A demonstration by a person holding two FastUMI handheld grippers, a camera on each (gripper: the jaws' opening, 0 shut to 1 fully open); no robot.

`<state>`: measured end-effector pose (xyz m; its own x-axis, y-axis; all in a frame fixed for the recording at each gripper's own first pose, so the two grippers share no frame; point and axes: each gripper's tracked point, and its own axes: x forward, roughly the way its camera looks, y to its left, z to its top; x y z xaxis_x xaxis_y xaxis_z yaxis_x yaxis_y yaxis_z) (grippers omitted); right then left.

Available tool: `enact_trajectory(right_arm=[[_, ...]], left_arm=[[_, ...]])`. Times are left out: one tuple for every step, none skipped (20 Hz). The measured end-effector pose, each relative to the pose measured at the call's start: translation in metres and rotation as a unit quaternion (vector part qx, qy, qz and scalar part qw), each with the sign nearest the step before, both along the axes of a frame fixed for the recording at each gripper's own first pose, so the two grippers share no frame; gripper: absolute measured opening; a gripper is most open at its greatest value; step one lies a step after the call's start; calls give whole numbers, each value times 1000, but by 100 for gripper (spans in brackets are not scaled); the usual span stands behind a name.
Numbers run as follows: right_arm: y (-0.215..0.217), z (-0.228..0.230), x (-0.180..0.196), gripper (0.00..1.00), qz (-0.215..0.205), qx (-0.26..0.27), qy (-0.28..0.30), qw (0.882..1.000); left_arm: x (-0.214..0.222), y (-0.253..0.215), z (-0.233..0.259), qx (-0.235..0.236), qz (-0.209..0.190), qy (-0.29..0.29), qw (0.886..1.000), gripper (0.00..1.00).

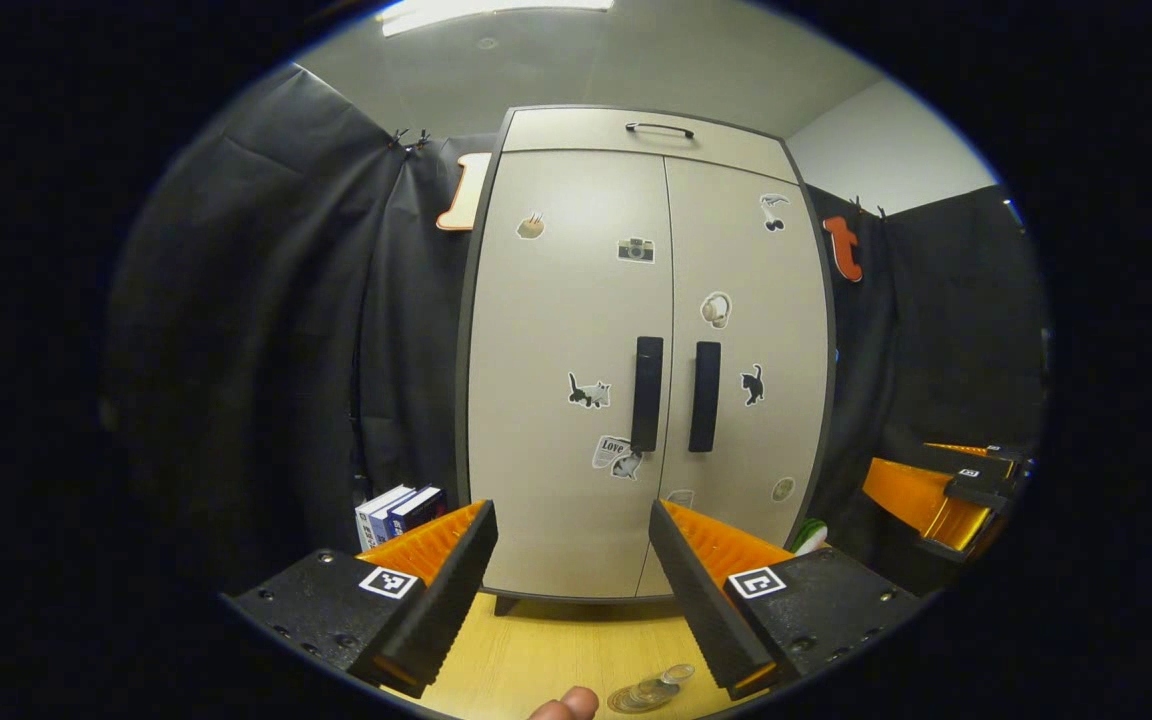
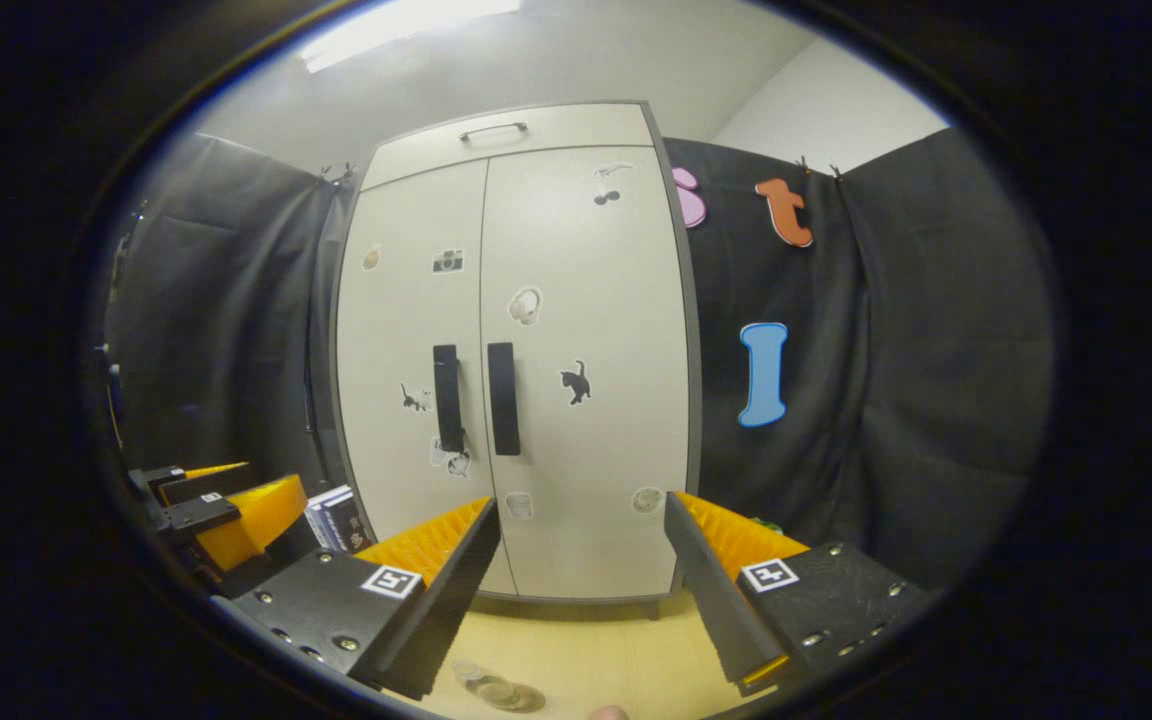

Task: Grasp the bottle in the cabinet with the left hand and place it on the coaster, then close the right door with the right hand and the left door with the left hand.

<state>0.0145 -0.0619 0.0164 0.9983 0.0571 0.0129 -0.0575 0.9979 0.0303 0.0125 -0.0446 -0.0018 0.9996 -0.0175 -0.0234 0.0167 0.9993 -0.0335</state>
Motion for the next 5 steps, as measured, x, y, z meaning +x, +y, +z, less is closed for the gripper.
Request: enact_trajectory(right_arm=[[-1, 0, -1, 100, 0, -1, 1, 1000], [-1, -1, -1, 100, 1, -1, 2, 1000], [-1, -1, -1, 100, 1, 1, 3, 1000], [-1, 0, 0, 100, 1, 2, 2, 1000], [-2, 1, 0, 100, 1, 3, 0, 1000]], left_arm=[[0, 1, -1, 0, 1, 1, 1000, 97], [0, 2, -1, -1, 3, 1, 1000, 97], [0, 3, 0, -1, 4, 1, 1000, 97], [0, 4, 0, -2, 5, 0, 1000, 97], [0, 4, 2, -2, 6, -1, 1000, 97]])
